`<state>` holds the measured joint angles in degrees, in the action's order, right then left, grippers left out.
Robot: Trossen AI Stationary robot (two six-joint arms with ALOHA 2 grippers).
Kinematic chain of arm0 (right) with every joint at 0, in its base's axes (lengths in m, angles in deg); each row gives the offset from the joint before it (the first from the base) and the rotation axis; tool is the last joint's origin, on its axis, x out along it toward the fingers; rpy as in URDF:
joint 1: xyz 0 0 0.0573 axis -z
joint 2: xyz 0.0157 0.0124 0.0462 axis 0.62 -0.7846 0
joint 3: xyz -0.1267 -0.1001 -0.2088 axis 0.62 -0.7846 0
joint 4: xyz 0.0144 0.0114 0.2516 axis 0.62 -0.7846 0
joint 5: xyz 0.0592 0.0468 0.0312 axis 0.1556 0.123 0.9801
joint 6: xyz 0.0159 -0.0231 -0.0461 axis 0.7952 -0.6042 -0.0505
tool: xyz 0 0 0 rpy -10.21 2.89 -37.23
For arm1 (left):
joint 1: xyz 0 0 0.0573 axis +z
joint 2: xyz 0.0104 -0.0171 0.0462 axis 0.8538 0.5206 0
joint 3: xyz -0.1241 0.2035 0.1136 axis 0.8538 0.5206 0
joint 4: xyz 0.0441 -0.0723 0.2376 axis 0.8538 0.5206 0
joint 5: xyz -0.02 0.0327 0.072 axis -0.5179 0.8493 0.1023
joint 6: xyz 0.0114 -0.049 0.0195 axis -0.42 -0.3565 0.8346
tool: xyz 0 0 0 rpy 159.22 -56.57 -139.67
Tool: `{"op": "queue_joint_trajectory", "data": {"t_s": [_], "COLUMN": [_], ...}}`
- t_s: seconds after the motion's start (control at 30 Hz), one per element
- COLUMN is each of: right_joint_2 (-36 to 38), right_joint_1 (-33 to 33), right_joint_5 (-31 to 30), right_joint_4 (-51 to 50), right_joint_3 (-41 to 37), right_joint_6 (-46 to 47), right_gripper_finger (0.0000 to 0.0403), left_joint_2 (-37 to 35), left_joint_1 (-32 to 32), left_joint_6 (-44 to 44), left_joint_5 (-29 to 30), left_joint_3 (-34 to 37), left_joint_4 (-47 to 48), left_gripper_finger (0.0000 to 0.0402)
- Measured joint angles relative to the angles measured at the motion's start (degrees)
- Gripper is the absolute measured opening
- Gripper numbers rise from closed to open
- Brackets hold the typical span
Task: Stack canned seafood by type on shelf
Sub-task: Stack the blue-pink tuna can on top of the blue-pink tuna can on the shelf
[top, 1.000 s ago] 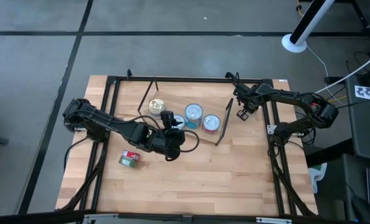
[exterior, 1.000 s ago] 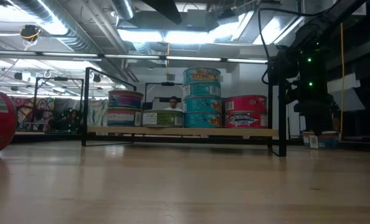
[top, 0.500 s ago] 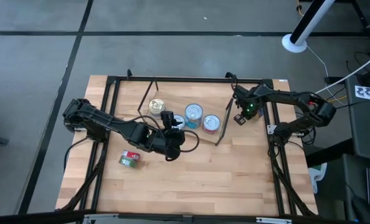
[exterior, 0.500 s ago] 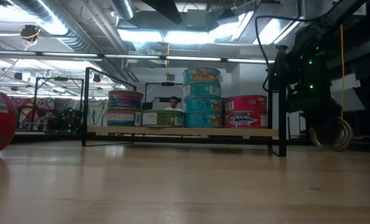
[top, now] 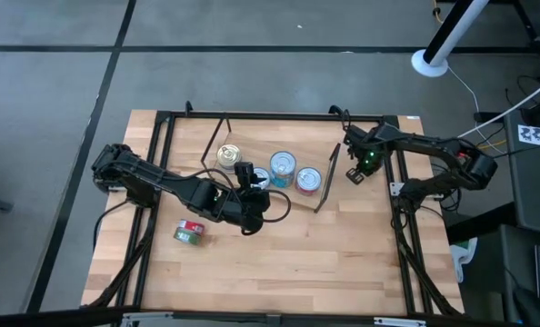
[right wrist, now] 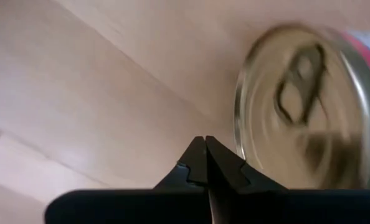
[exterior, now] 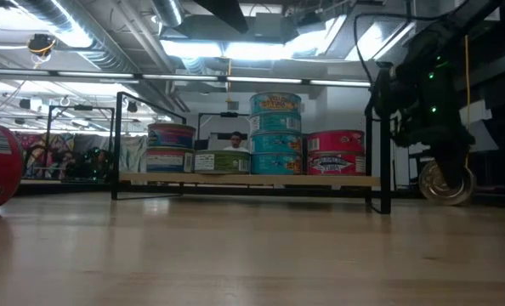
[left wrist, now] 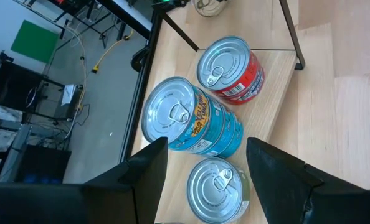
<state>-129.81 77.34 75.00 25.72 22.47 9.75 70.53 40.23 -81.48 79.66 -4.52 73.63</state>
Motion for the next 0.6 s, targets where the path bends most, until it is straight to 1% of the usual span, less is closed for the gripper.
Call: {"op": "queue_joint_trajectory", "data": {"t_s": [0.37, 0.5, 0.6], "right_joint_2": [12.73, 15.4, 15.92], "right_joint_1": [0.0, 0.0, 0.0], "right_joint_5": [-0.14, -0.21, -0.65], "right_joint_4": [-2.18, -2.37, -1.89], "right_joint_3": [0.21, 3.38, 7.15], "right_joint_6": [-0.6, -0.62, -0.63], "right_gripper_finger": [0.0001, 0.0001, 0.0001], "left_joint_2": [0.0, 0.0, 0.0], "left_joint_1": [0.0, 0.0, 0.0], "left_joint_6": [0.0, 0.0, 0.02], "left_joint_5": [0.01, 0.01, -0.01], "left_joint_3": [0.0, 0.0, 0.0], "left_joint_4": [-0.01, -0.01, -0.01], "left_gripper_finger": [0.0214, 0.0214, 0.0214]}}
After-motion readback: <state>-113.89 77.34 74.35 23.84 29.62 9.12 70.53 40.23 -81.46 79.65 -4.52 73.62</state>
